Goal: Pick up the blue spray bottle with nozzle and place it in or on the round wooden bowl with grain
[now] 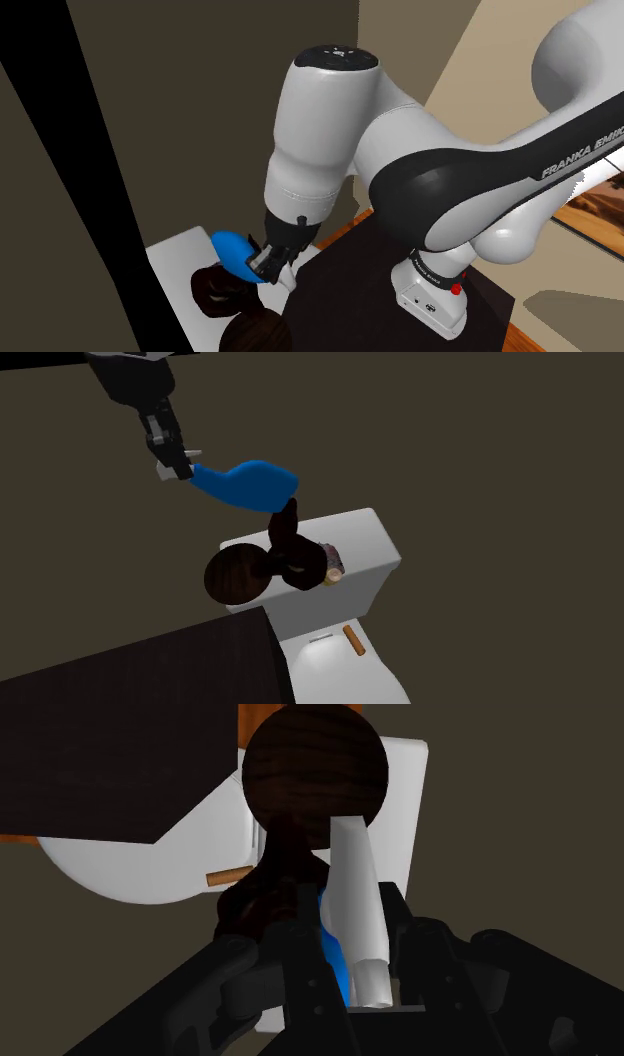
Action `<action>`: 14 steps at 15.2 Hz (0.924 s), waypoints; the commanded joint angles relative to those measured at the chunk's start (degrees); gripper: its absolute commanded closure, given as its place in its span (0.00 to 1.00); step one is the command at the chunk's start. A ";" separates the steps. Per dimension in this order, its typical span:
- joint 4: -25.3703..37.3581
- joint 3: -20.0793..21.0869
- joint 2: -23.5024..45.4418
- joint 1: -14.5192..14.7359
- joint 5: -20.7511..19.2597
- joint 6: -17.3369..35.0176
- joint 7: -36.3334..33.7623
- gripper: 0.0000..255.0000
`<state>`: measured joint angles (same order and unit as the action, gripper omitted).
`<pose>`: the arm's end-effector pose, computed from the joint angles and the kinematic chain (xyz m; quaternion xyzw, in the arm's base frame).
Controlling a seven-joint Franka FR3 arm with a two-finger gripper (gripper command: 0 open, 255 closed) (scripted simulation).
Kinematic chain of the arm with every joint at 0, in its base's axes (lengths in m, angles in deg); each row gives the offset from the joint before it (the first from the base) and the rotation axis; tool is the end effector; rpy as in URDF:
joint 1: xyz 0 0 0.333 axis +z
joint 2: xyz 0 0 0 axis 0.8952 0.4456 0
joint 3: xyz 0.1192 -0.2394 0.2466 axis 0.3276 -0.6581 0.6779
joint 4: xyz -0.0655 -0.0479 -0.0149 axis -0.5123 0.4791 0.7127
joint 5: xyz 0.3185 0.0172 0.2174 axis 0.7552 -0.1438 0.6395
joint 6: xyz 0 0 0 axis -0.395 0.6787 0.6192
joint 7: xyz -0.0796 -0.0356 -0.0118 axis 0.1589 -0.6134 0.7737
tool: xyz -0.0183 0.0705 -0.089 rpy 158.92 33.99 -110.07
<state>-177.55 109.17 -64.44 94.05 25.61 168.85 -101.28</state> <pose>0.1752 0.3999 0.4455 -0.9991 -0.0420 0.0003 0.0007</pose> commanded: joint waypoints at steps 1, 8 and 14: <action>-0.74 0.43 0.92 -0.09 -0.25 1.57 -0.37 1.00; -3.49 1.79 4.61 -0.62 -1.62 7.72 -1.62 1.00; -5.38 2.91 8.53 -1.29 -3.77 13.11 -3.34 1.00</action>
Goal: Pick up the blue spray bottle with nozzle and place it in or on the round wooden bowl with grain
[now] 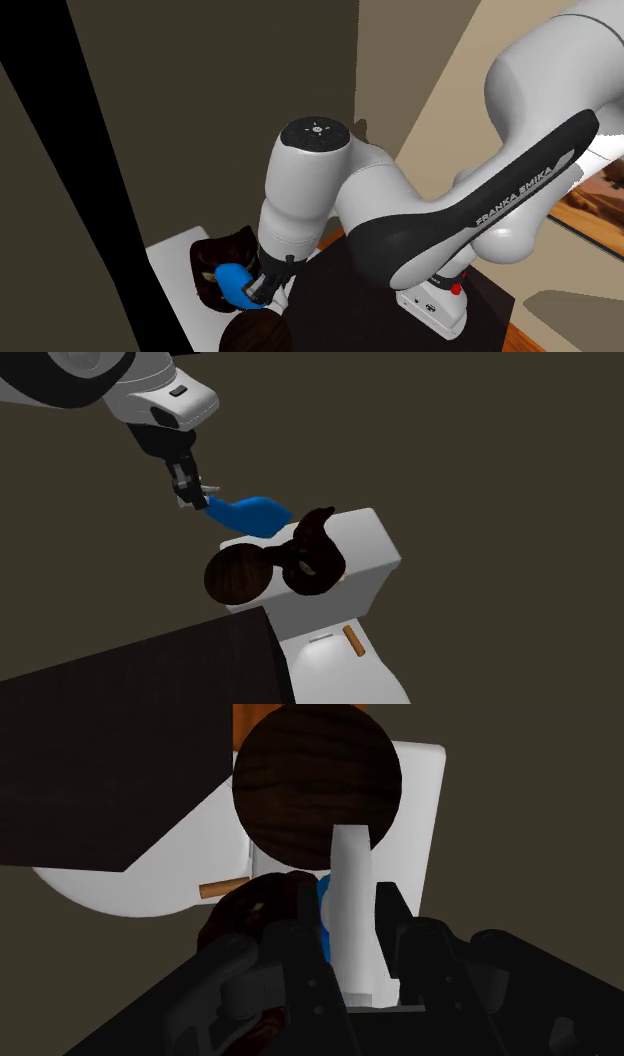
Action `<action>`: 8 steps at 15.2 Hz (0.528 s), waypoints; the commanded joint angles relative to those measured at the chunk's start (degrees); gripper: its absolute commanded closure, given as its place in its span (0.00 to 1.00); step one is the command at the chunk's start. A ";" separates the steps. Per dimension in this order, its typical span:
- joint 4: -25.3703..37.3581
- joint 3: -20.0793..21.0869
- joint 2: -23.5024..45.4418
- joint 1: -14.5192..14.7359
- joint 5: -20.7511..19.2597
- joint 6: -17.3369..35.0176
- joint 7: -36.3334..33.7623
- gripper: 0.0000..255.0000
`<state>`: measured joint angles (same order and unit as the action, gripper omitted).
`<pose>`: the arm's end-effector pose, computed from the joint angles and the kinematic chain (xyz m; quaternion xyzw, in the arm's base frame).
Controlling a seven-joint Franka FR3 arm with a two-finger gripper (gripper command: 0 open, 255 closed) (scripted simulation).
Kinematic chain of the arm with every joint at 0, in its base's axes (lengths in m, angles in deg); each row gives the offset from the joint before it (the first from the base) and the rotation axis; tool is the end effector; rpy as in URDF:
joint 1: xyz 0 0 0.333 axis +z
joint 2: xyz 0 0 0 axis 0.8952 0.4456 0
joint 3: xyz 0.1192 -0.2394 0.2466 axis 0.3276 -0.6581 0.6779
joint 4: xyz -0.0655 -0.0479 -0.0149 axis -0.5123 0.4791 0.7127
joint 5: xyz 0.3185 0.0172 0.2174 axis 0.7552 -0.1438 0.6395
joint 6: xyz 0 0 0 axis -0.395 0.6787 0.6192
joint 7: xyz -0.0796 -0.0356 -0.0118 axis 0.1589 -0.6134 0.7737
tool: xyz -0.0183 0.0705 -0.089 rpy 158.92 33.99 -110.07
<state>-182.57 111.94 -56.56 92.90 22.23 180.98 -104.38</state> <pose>0.1807 0.4051 0.3750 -0.9991 -0.0416 0.0007 0.0001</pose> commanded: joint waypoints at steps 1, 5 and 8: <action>-0.63 0.31 1.37 -0.27 -0.87 1.88 -0.61 1.00; -1.57 0.92 4.48 -0.82 -3.20 5.48 -2.35 1.00; -2.12 1.18 7.02 -1.20 -5.49 8.14 -4.03 1.00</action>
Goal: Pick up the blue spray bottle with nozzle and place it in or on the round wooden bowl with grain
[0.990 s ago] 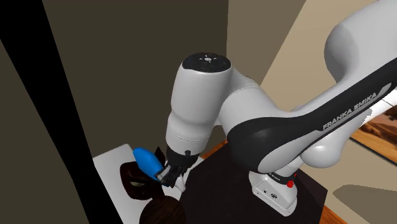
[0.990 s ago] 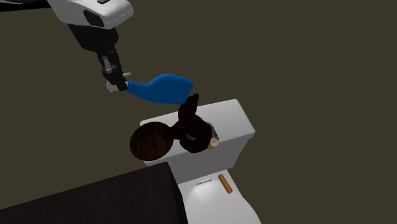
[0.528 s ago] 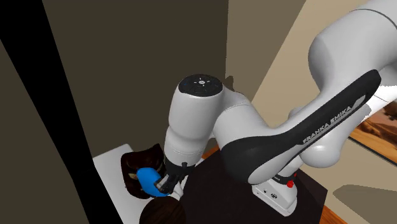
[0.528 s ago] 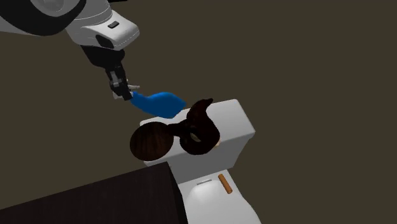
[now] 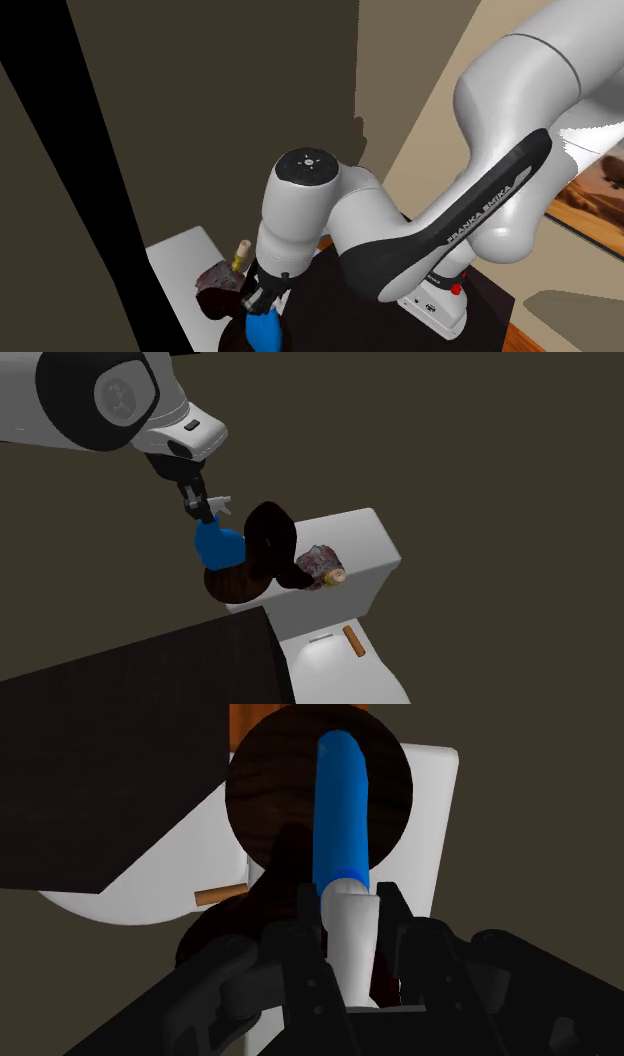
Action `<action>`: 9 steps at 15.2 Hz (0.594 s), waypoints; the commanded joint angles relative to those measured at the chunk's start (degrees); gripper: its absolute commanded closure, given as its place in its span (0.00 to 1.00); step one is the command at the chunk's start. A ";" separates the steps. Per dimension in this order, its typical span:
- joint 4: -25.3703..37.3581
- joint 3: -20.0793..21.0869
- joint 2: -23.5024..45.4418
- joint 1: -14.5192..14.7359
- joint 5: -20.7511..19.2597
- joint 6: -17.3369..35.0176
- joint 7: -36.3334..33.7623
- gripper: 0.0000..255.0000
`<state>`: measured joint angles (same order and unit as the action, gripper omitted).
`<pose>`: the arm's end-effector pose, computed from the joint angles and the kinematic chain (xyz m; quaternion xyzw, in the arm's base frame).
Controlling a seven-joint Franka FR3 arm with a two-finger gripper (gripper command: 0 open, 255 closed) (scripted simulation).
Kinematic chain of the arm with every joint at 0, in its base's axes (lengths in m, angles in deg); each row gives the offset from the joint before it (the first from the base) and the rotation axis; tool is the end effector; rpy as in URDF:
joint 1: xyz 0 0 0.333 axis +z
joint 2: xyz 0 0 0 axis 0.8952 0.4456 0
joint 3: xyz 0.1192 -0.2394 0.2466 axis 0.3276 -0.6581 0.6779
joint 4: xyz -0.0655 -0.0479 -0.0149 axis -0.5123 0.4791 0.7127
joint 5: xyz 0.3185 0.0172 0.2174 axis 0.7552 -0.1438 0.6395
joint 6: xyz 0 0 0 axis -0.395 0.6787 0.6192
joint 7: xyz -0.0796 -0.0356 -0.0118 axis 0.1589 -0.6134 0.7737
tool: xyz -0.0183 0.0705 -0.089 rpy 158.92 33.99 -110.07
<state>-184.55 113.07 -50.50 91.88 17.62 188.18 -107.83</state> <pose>0.1852 0.4076 0.3341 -0.9991 -0.0418 0.0004 0.0004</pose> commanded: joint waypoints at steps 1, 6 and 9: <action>-0.30 0.09 1.85 -0.29 -1.76 1.82 -1.21 1.00; -0.83 -0.43 7.02 -0.47 -7.63 6.41 -5.44 1.00; -0.83 -0.49 7.01 -0.42 -7.62 6.41 -5.43 1.00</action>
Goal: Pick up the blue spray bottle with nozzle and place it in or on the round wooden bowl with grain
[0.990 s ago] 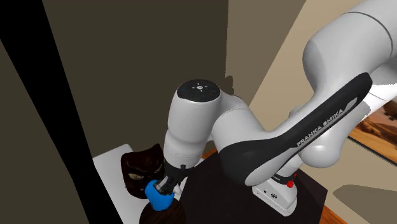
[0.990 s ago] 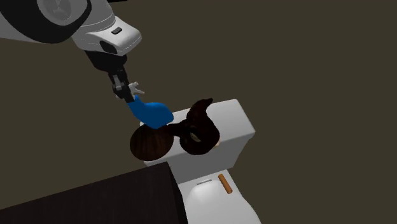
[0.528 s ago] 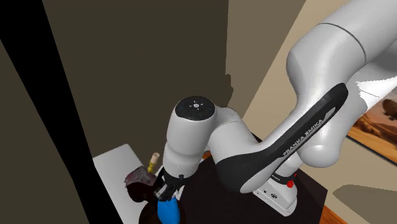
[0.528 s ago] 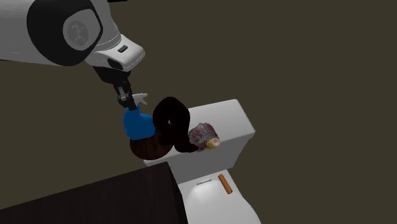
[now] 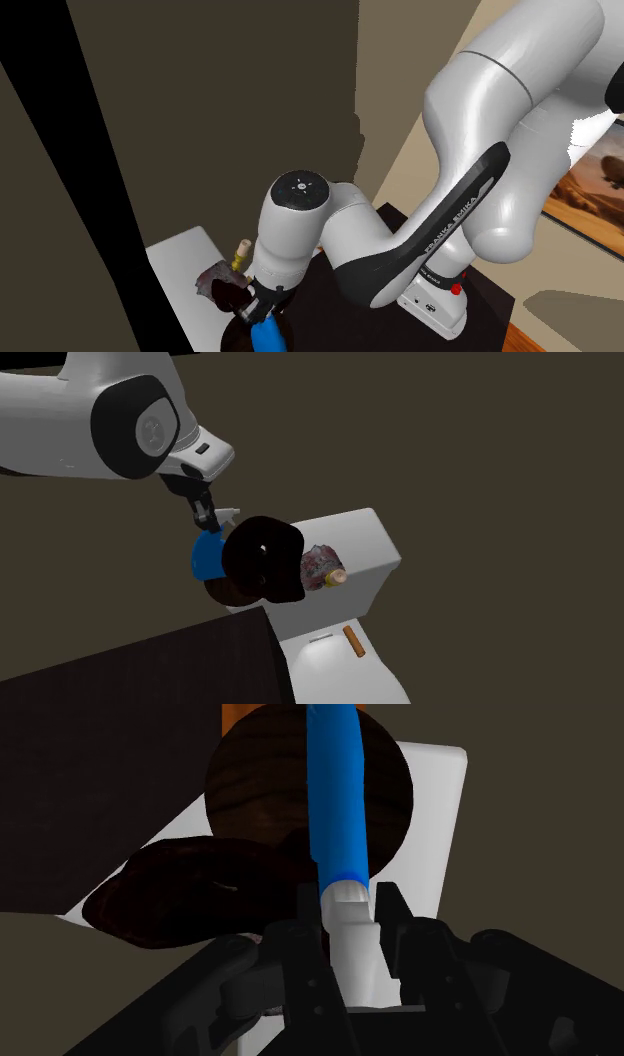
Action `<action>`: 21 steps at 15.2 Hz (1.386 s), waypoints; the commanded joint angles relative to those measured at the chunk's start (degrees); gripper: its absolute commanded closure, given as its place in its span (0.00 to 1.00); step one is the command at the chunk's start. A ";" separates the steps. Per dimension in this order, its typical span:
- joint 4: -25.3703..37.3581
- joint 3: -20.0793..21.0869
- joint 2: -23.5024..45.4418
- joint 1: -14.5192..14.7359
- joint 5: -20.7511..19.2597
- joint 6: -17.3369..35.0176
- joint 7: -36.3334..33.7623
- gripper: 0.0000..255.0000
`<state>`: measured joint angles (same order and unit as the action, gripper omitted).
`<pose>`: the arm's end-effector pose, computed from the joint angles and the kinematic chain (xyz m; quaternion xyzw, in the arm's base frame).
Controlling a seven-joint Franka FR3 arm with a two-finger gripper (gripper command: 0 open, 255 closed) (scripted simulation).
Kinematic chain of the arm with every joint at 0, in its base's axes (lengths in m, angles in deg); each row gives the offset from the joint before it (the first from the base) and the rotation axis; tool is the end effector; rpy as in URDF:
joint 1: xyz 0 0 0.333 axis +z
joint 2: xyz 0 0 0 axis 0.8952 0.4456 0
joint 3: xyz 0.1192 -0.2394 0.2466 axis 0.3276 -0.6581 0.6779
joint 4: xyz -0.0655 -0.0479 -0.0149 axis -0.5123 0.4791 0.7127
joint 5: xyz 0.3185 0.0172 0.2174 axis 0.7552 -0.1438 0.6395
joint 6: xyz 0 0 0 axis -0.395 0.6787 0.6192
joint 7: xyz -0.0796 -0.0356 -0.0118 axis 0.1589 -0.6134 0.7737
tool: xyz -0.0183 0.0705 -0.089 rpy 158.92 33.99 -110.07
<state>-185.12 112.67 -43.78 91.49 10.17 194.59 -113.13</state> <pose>0.1918 0.4127 0.2981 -0.9991 -0.0425 -0.0021 0.0039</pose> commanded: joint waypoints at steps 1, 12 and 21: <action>-0.25 -0.09 0.30 -0.03 -0.18 0.00 -0.14 1.00; -0.08 0.55 -2.10 -0.29 2.70 -2.04 1.93 0.00; 0.97 0.65 -8.31 0.12 8.92 -8.11 6.45 0.00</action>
<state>-184.18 113.33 -52.08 91.61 19.08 186.53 -106.69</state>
